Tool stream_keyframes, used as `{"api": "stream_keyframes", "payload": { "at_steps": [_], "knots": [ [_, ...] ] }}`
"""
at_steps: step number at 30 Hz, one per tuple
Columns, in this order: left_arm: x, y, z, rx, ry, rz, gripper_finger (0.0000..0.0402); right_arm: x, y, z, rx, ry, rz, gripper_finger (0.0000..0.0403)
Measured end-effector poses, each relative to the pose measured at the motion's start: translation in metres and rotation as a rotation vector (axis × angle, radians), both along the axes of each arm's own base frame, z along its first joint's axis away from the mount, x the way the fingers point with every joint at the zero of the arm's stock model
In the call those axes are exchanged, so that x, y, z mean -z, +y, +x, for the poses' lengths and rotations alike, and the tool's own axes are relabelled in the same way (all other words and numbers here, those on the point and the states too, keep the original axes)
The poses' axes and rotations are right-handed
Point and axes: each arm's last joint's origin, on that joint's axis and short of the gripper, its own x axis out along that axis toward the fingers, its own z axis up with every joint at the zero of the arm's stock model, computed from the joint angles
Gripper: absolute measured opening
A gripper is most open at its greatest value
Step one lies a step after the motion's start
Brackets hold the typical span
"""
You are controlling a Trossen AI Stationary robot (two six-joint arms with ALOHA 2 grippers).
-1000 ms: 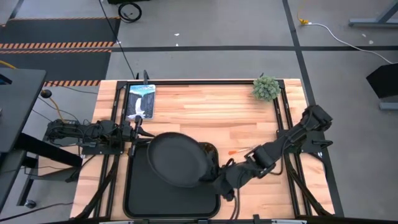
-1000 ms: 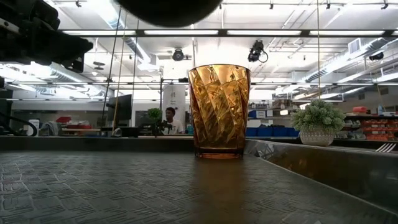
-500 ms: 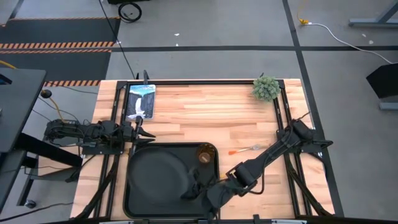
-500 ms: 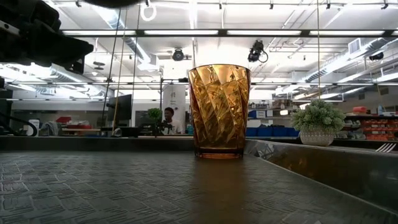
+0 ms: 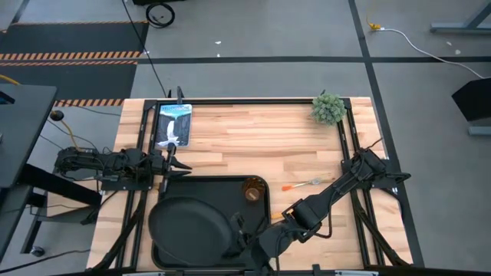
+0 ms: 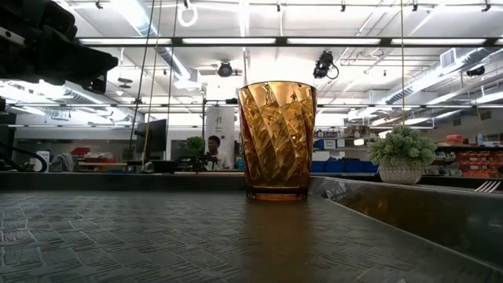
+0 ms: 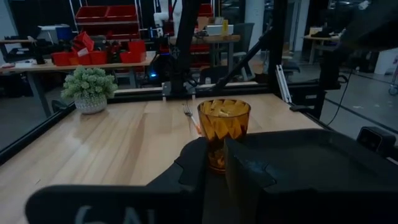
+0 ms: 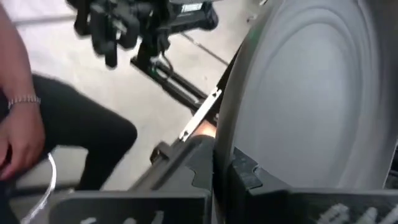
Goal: Pick and place plate/cup/fork/spoon on tray
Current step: Put the black plate on the black serving tray
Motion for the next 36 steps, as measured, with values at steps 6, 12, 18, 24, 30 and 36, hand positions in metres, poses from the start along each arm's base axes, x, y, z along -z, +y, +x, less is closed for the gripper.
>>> {"api": "stream_keyframes", "payload": {
  "at_steps": [6,12,18,24,30,36],
  "knots": [
    [0.000,0.000,0.000,0.000,0.000,0.000,0.0064,0.048,-0.003,0.003,0.055,0.110,0.023,0.0016],
    [0.000,0.000,0.000,0.000,0.000,0.000,0.0064,0.085,-0.011,0.000,0.008,0.246,0.031,0.0016],
    [0.000,0.000,0.000,0.000,0.000,0.000,0.0064,0.118,-0.029,-0.001,0.029,0.346,0.025,0.0016],
    [0.000,0.000,0.000,0.000,0.000,0.000,0.0064,0.132,-0.035,-0.006,0.078,0.434,0.037,0.0016],
    [0.000,0.000,0.000,0.000,0.000,0.000,0.0064,0.135,-0.025,-0.016,0.098,0.468,0.006,0.0016],
    [0.000,0.000,0.000,0.000,0.000,0.000,0.0064,0.138,-0.020,-0.025,0.114,0.524,-0.007,0.0016]
  ]
}}
